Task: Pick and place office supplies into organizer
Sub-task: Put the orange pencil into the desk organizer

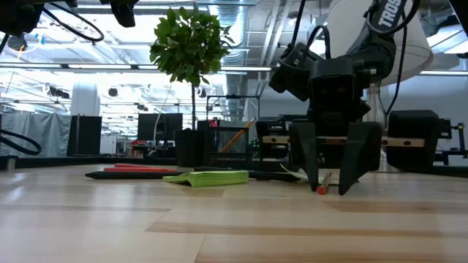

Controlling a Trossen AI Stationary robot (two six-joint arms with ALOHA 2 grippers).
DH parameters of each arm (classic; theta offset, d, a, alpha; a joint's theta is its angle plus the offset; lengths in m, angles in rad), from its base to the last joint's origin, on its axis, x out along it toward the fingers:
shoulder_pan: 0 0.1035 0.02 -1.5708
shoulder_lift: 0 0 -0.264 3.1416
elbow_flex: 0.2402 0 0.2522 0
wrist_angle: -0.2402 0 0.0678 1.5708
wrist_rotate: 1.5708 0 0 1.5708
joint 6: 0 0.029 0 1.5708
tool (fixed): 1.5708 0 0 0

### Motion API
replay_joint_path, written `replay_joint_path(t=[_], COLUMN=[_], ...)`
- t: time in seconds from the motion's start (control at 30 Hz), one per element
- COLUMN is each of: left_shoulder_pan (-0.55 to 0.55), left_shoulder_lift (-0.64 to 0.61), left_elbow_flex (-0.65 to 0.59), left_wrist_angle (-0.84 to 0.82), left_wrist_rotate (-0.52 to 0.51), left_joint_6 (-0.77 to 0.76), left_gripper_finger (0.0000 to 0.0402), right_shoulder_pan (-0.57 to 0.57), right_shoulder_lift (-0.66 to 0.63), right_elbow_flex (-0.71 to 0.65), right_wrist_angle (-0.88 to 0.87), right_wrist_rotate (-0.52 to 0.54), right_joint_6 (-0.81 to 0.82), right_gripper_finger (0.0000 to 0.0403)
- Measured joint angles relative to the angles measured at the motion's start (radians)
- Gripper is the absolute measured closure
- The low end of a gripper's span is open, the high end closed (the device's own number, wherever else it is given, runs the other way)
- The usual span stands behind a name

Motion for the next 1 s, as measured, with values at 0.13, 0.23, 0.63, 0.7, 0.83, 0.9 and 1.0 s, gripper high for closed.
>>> replay_joint_path(t=[0.13,0.23,0.63,0.7,0.83,0.9,1.0], left_shoulder_pan=[0.000,0.000,0.000,0.000,0.000,0.000,0.000], left_shoulder_lift=[0.000,0.000,0.000,0.000,0.000,0.000,0.000], left_elbow_flex=[0.000,0.000,0.000,0.000,0.000,0.000,0.000], left_wrist_angle=[0.000,-0.004,-0.023,-0.023,-0.023,-0.022,-0.023], left_wrist_rotate=[0.001,0.001,0.001,0.001,0.000,0.000,0.000], left_joint_6=[0.000,0.000,0.000,0.000,0.000,0.000,0.000], left_gripper_finger=[0.0350,0.0350,0.0350,0.0350,0.0350,0.0350,0.0350], right_shoulder_pan=[-0.009,-0.035,-0.078,-0.077,-0.057,-0.045,-0.030], right_shoulder_lift=[0.025,0.054,0.031,0.011,-0.036,-0.050,-0.071], right_elbow_flex=[0.001,0.003,-0.001,-0.002,0.008,0.019,0.043], right_wrist_angle=[0.023,0.047,0.046,0.043,0.040,0.038,0.031], right_wrist_rotate=[-0.015,-0.047,-0.046,-0.009,0.051,0.052,0.074], right_joint_6=[0.038,0.083,0.179,0.200,0.245,0.267,0.298], right_gripper_finger=[0.0331,0.0377,0.0400,0.0401,0.0401,0.0402,0.0402])
